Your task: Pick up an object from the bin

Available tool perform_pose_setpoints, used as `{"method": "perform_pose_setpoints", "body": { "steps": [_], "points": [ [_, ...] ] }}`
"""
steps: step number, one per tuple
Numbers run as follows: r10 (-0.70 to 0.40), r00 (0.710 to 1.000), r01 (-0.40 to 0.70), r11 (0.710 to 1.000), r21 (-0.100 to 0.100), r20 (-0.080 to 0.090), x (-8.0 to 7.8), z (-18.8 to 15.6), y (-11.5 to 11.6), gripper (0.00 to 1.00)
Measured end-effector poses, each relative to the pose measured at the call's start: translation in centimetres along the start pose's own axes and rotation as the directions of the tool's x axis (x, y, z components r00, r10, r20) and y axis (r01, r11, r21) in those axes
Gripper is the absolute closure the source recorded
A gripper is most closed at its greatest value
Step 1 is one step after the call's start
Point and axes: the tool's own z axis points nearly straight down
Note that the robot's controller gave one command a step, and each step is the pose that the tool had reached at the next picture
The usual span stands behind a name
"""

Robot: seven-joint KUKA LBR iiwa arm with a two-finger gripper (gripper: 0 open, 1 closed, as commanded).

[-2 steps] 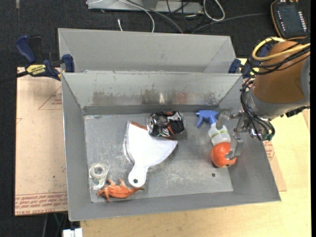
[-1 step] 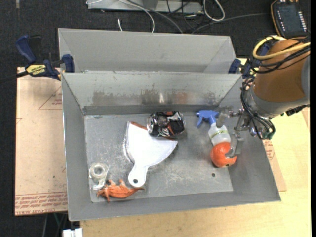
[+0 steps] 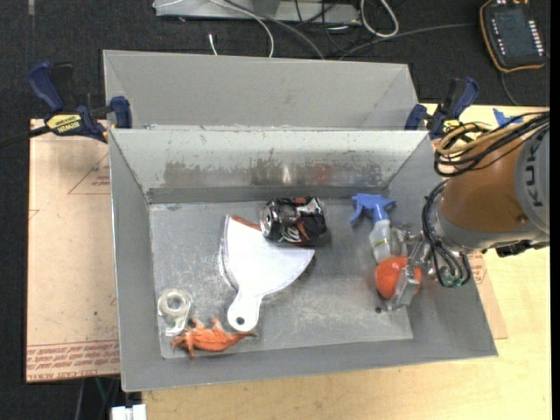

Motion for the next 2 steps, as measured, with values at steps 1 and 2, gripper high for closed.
{"method": "perform_pose_setpoints", "body": {
  "steps": [1, 2],
  "points": [
    [0.000, 1.000, 0.000, 1.000, 0.006, -0.015, -0.10, -1.77, 0.49, 0.00],
    [0.050, 0.999, -0.050, 0.999, 0.003, 0.000, -0.64, -1.98, 0.67, 0.00]
  ]
}}
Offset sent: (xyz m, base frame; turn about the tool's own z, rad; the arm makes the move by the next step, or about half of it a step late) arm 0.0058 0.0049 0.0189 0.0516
